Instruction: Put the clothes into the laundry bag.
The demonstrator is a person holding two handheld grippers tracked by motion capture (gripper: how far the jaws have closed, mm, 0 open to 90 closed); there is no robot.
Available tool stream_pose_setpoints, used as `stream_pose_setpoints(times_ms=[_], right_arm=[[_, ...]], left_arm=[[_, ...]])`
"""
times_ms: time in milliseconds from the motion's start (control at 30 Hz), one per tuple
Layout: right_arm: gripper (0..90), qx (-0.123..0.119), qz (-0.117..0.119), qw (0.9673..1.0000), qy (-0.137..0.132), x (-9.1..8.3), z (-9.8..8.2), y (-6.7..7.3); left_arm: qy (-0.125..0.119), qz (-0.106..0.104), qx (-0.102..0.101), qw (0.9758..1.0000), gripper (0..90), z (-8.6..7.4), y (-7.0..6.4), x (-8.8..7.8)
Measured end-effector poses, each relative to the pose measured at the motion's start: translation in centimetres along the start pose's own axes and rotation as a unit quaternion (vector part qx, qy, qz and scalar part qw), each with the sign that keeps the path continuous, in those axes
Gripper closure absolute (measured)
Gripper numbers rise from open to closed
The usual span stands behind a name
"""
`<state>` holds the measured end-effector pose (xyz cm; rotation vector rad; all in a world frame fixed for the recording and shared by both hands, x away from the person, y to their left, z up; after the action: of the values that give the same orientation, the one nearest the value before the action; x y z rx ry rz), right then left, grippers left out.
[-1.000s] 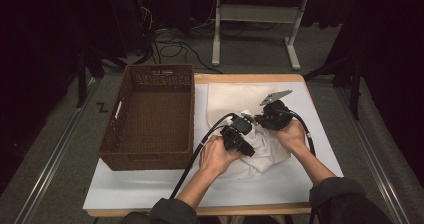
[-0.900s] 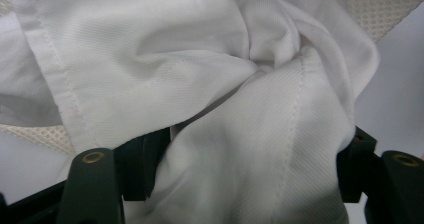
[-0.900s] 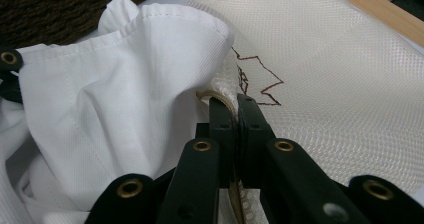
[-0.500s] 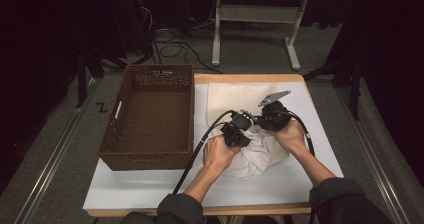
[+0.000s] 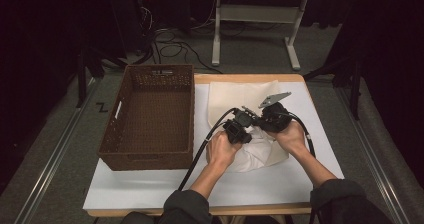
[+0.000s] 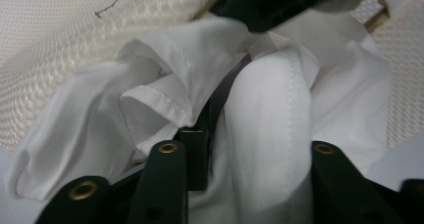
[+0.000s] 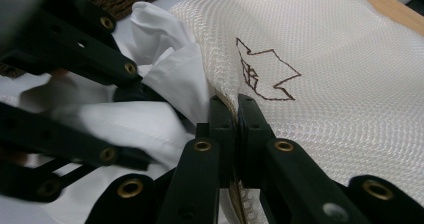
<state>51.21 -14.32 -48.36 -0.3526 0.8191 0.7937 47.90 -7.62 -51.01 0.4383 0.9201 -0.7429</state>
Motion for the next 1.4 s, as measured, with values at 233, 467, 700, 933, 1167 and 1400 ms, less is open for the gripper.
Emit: stream_pose_setpoints(times_ms=[233,467,700,933,1167,1400], right_arm=[[88.3,0.003,-0.003,1.0,-0.003,-0.2,0.0,-0.2],[88.4,-0.007,-0.01,0.9999,0.001,0.1,0.0,0.0],[88.4,-0.003,-0.005,1.0,0.004,0.0,-0.2,0.0],[88.5,-0.012,0.001,0.9999,0.002,0.0,0.4,0.5],[88.5,-0.014,-0.001,0.9999,0.008,0.3,0.1,0.3],[88.4,0.004,-0.002,1.0,0.004,0.2,-0.4,-0.1]], left_arm=[[0.001,0.004,0.025,0.9997,52.5,-1.4,-0.7,-1.0],[0.016,-0.014,0.013,0.9997,63.0,-1.8,-0.6,1.0],[-0.013,-0.032,-0.018,0.9992,84.3,-1.3,-0.1,1.2],[-0.038,-0.02,-0.063,0.9971,84.4,0.0,1.2,1.2],[-0.033,0.001,-0.052,0.9981,75.7,0.0,1.0,1.8],[-0.012,-0.002,-0.04,0.9991,45.2,-1.0,0.8,-0.1]])
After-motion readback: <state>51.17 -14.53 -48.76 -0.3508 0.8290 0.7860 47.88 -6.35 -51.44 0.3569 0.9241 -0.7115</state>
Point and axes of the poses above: each handheld gripper's, and its own axes: x roughly forward along the jaws, z roughly out of its top, y roughly to its left, the point moved 9 cm from there along x, roughly forward along the jaws, and after that the axes turned 6 degrees about x, right-handed, at the moved point
